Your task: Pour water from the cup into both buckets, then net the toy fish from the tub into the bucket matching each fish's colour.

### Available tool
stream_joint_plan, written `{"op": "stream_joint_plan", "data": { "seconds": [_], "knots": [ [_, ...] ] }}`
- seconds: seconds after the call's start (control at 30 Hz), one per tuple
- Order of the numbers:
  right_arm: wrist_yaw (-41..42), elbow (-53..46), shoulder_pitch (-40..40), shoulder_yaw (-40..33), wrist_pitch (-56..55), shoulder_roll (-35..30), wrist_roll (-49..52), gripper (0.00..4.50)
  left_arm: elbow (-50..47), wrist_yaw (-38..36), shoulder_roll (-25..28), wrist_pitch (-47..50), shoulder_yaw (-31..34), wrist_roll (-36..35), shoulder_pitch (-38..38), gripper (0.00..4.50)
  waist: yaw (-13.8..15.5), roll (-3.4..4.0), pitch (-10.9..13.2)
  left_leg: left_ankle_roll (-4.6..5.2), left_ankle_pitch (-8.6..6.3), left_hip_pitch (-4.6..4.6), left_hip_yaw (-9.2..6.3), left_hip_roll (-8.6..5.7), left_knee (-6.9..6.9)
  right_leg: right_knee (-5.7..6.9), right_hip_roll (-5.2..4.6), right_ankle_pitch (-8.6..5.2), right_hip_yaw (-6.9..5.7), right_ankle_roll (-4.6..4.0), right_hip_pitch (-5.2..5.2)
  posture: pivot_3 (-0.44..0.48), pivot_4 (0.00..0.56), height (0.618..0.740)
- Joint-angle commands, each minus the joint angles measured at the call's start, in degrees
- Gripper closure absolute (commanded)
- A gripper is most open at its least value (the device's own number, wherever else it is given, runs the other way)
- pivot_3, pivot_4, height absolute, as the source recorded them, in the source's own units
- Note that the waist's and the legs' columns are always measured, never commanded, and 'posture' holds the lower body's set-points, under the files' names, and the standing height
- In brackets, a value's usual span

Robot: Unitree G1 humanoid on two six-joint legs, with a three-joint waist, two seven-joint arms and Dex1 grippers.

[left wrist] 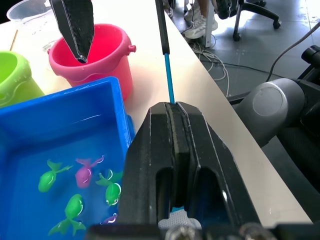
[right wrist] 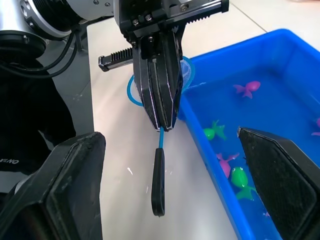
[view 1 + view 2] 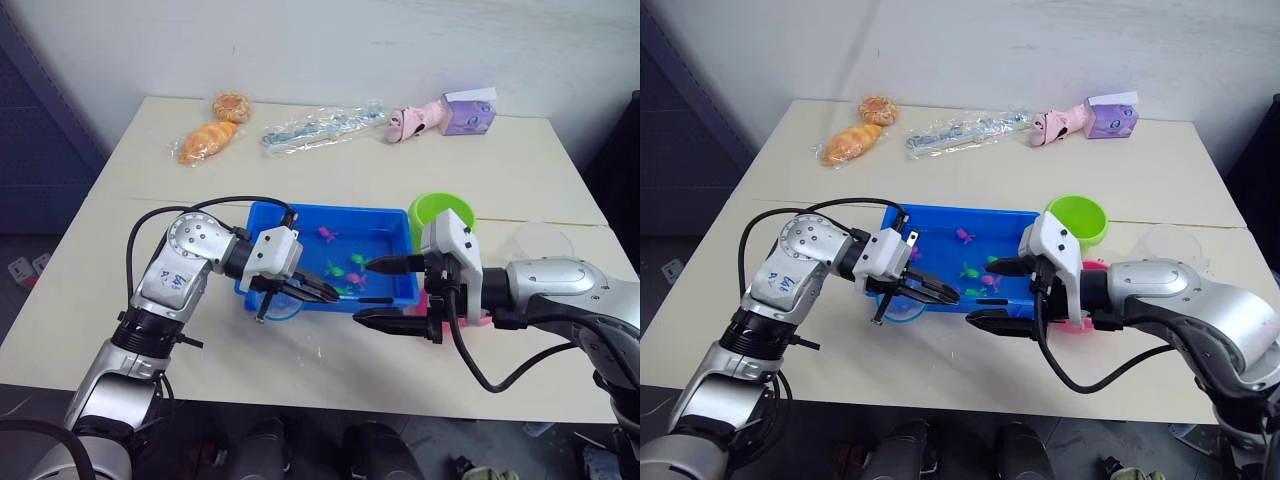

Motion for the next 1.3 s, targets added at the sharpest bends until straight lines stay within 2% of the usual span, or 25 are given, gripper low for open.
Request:
{"op": "stream_joint_plan", "data": {
  "seconds": [0.03, 0.1, 0.33, 0.37, 0.63, 0.73, 0.8, 0.9, 1.0, 1.13, 1.3],
  "knots": [
    [0.2, -2.1, 0.7, -1.5, 0.1, -0.2, 0.5, 0.25, -1.2, 0.4, -0.4, -0.2, -0.1, 0.1, -0.6, 4.49, 0.0, 0.00, 0.0, 0.00, 0.00, 0.00, -0.01, 0.00, 0.00, 0.00, 0.00, 0.00, 0.00, 0.00, 0.00, 0.000, 0.150, 0.740],
    [0.2, -2.2, 1.0, -1.3, -0.1, -0.1, 0.1, 0.82, -1.1, 0.4, -0.5, -0.1, -0.1, 0.2, -0.6, 4.50, 0.0, 0.00, 0.0, 0.00, 0.00, 0.00, 0.00, 0.00, 0.00, 0.00, 0.00, 0.00, -0.01, 0.00, 0.00, 0.000, 0.150, 0.740],
    [0.3, -2.4, 1.3, -0.9, -0.4, 0.0, -0.9, 4.11, -1.5, 0.4, -0.5, 0.1, -0.2, 0.3, -0.3, 4.50, 0.0, 0.00, 0.0, 0.00, 0.00, 0.00, 0.00, 0.00, 0.00, 0.00, 0.00, 0.00, -0.01, 0.00, 0.01, 0.000, 0.150, 0.740],
    [0.4, -2.4, 1.3, -0.9, -0.4, 0.0, -1.0, 4.45, -1.6, 0.4, -0.5, 0.2, -0.2, 0.3, -0.3, 4.50, 0.0, 0.00, 0.0, 0.00, 0.00, 0.00, -0.01, 0.00, 0.00, 0.00, 0.00, 0.00, -0.01, 0.00, 0.00, 0.000, 0.150, 0.740],
    [1.5, -3.1, 2.4, -1.4, -2.7, 0.5, -2.3, 4.45, -3.1, 0.3, -0.1, 3.9, 1.4, -2.8, 0.0, 4.50, 0.0, 0.00, 0.0, -0.01, 0.00, 0.00, -0.01, 0.00, -0.01, 0.00, 0.00, 0.00, -0.02, 0.00, 0.01, 0.000, 0.150, 0.740],
    [2.5, -3.7, 3.1, -2.3, -5.5, 0.6, -3.6, 4.50, -3.1, 0.9, 0.9, 6.8, 4.4, -5.2, -0.7, 3.57, 0.0, 0.00, 0.0, -0.01, 0.00, 0.00, -0.01, 0.00, 0.00, 0.00, 0.01, 0.00, -0.02, 0.00, 0.01, 0.000, 0.150, 0.740],
    [3.5, -3.7, 3.6, -3.7, -8.0, -0.2, -5.3, 4.50, -1.0, 3.2, 1.2, 7.3, 8.5, -6.8, -1.5, 2.70, -0.1, 0.00, 0.0, -0.01, 0.00, 0.00, -0.01, 0.00, 0.00, 0.00, 0.00, 0.00, -0.01, 0.00, 0.00, 0.000, 0.150, 0.740],
    [5.7, -3.3, 5.4, -7.3, -11.8, -2.7, -8.3, 4.50, 6.8, 6.6, 2.0, 5.5, 18.1, -11.1, -4.7, 1.40, 0.1, 0.01, 0.0, -0.02, 0.01, -0.01, -0.02, 0.00, 0.03, 0.00, 0.01, 0.00, -0.03, 0.00, -0.01, 0.000, 0.150, 0.740],
    [7.5, -2.5, 7.8, -10.4, -14.6, -5.3, -11.3, 4.50, 13.1, 7.0, 6.3, 5.2, 20.9, -9.2, -5.3, 0.11, -0.1, 0.02, 0.0, -0.01, 0.01, 0.04, -0.02, 0.00, 0.00, -0.01, 0.00, 0.00, -0.06, 0.00, 0.02, 0.000, 0.150, 0.740],
    [9.3, 0.3, 10.9, -14.2, -19.1, -8.4, -17.0, 4.50, 17.3, 3.8, 11.1, 4.8, 21.7, -8.1, -2.6, 0.04, -0.1, 0.02, 0.0, -0.02, 0.01, 0.10, 0.01, -0.03, -0.07, 0.10, 0.01, 0.00, -0.05, 0.00, 0.05, 0.000, 0.150, 0.740],
    [12.7, 9.1, 12.0, -10.1, -32.7, -13.6, -32.6, 4.50, 13.7, 2.2, 10.3, 3.6, 21.2, -9.1, 3.9, 0.04, 0.1, 0.02, 0.0, 0.00, 0.00, 0.09, 0.04, -0.05, -0.01, 0.02, -0.02, 0.00, 0.01, 0.00, 0.05, 0.000, 0.150, 0.740]
  ]
}}
